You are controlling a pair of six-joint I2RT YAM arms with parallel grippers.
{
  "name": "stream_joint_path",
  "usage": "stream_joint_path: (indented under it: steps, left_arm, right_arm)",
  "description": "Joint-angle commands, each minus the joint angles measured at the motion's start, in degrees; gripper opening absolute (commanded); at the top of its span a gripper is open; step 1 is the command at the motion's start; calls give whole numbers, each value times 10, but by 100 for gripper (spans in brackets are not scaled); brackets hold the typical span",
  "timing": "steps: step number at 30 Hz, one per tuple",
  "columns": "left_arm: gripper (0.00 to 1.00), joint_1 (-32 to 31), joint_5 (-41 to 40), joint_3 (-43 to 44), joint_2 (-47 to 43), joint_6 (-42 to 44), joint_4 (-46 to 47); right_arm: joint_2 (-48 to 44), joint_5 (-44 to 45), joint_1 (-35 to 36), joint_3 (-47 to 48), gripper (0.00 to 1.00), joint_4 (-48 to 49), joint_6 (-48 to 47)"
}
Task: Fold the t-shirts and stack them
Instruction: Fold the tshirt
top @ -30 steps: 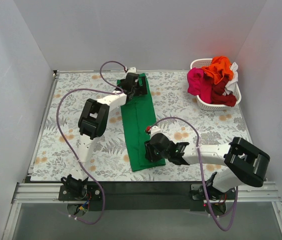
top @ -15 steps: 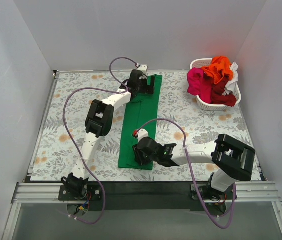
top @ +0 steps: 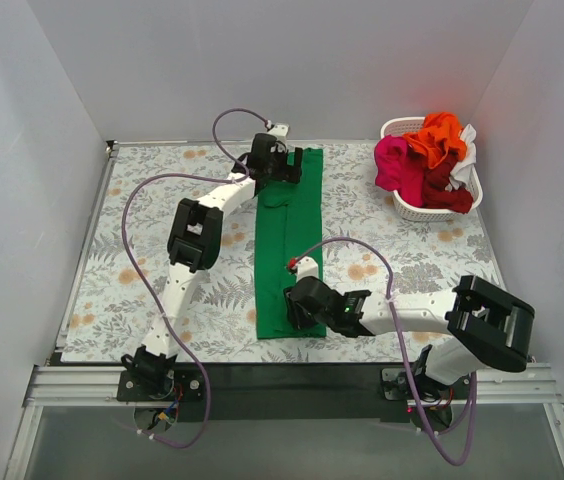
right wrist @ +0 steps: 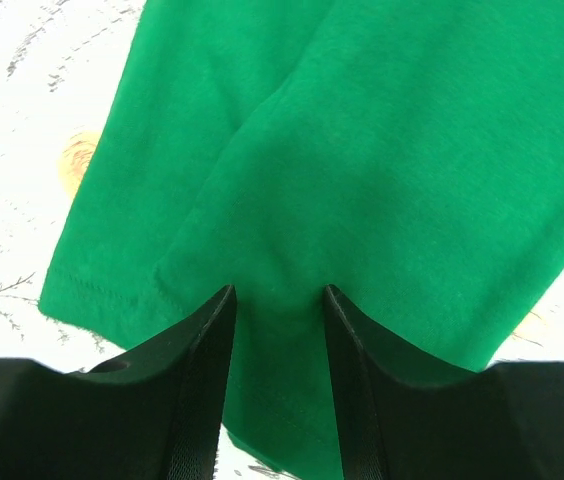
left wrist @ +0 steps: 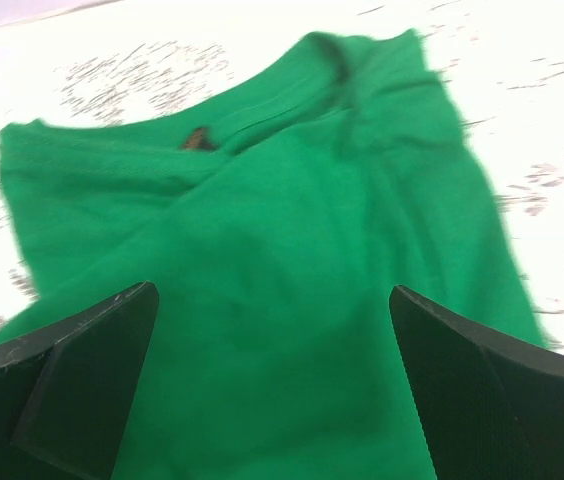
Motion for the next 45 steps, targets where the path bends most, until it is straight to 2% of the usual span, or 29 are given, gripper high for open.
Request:
stream_joint_path:
  steps: [1, 11, 18, 29, 33, 39, 43, 44, 45]
  left_arm:
    - [94, 16, -1, 14, 3, 17, -14]
    - [95, 39, 12, 50, 30, 13, -14]
    - [95, 57, 29, 72, 51, 0, 7]
    - [95, 61, 25, 69, 18, -2, 49]
    - [95, 58, 16, 22, -68, -19, 82]
    - [95, 29, -20, -122, -268, -31, 125]
    - [95, -10, -77, -302, -423, -56, 148]
    - [95, -15, -87, -382, -451, -67, 147]
    - [95, -20, -100, -419, -505, -101, 144]
  right_arm:
    - [-9, 28, -14, -29, 37, -48, 21]
    - [25, 23, -35, -4, 38, -49, -1]
    - [49, 7, -75, 23, 38, -47, -27]
    - [55, -29, -111, 53, 38, -39, -71]
    - [19, -36, -111, 59, 40, -39, -90]
    - [-81, -41, -111, 45, 45, -59, -107]
    - [-166, -28, -111, 9, 55, -83, -100]
    - [-180, -23, -116, -7, 59, -88, -97]
    - [-193, -22, -118, -15, 61, -94, -92]
